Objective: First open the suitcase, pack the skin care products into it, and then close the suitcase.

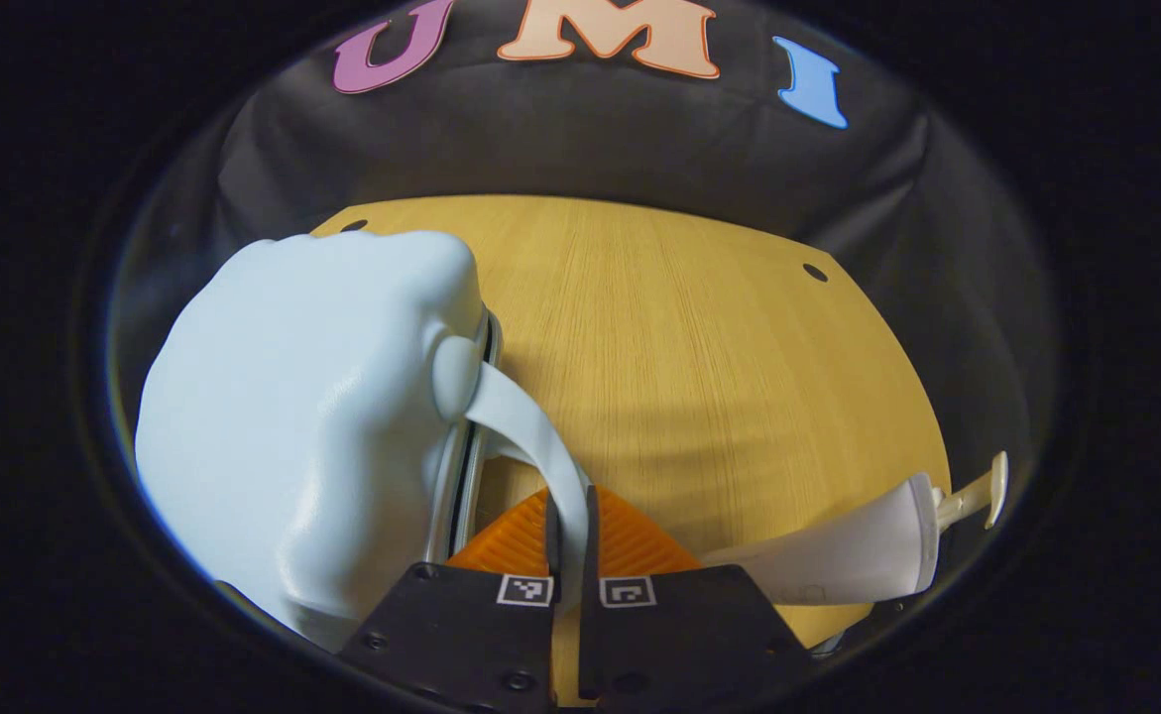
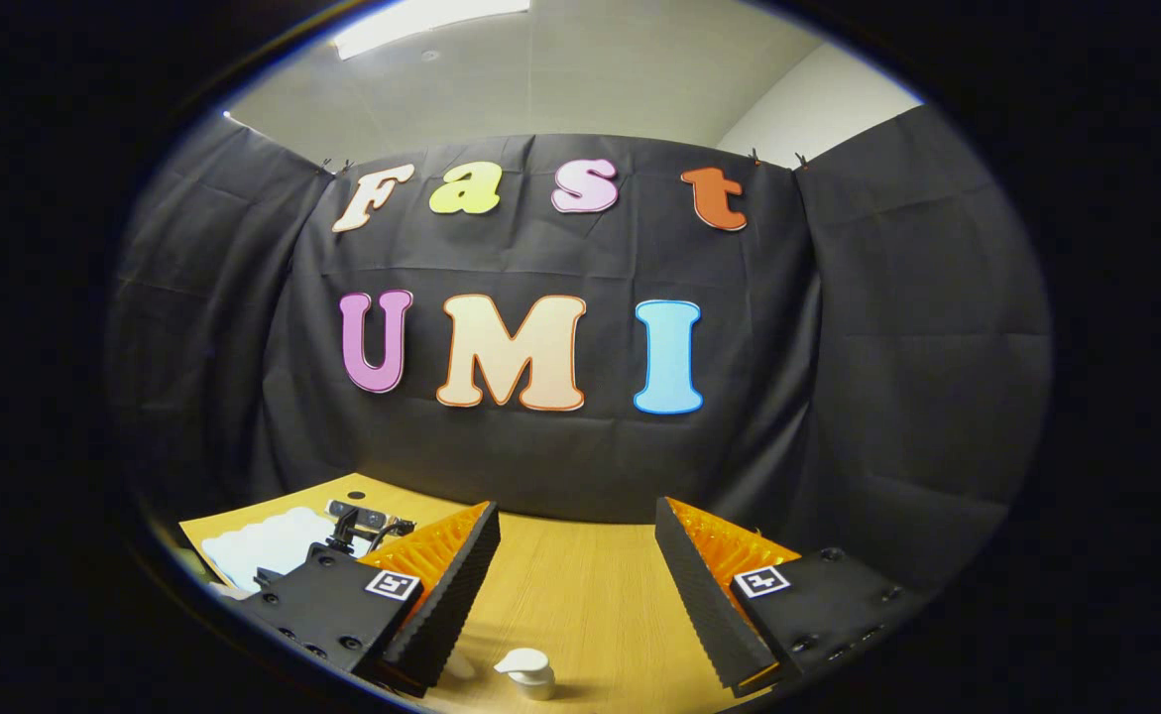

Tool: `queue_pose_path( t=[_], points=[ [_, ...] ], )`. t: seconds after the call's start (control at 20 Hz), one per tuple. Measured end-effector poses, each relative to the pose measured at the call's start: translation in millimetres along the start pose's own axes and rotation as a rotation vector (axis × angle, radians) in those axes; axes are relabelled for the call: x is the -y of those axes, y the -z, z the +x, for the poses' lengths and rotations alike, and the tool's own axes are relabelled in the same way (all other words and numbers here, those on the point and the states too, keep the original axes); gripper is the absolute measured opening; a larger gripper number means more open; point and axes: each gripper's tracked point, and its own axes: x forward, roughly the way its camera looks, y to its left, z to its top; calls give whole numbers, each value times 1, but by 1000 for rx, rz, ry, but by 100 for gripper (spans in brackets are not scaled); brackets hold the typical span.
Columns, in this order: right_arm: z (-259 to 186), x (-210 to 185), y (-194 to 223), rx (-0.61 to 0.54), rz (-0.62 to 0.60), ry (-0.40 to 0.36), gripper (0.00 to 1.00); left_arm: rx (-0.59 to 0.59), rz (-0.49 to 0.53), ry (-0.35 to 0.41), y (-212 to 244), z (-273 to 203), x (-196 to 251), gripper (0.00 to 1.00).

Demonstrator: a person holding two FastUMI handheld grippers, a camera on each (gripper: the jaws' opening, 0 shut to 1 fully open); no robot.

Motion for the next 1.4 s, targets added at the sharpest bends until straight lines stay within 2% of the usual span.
queue_pose_path(
  t=[0.1, 0.25, 0.45, 0.65, 0.8, 1.4],
  points=[
    [0, -1, -3, 9, 2, -2, 99, 13, 29, -8, -3, -2, 3, 0],
    [-1, -4, -3, 20, 10, -11, 99, 57, 32, 42, -12, -15, 8, 0],
    [2, -13, 4, 13, 46, -33, 99, 103, 72, 70, -32, -38, 2, 0],
    [3, -28, 5, 9, 69, -64, 99, 140, 37, 101, -50, -64, -3, 0],
    [4, -38, 5, 16, 71, -86, 99, 198, 61, 94, -74, -90, -17, 0],
    [18, -96, -7, 48, 83, -147, 99, 292, -16, 94, -143, -165, -103, 0]
  ],
)
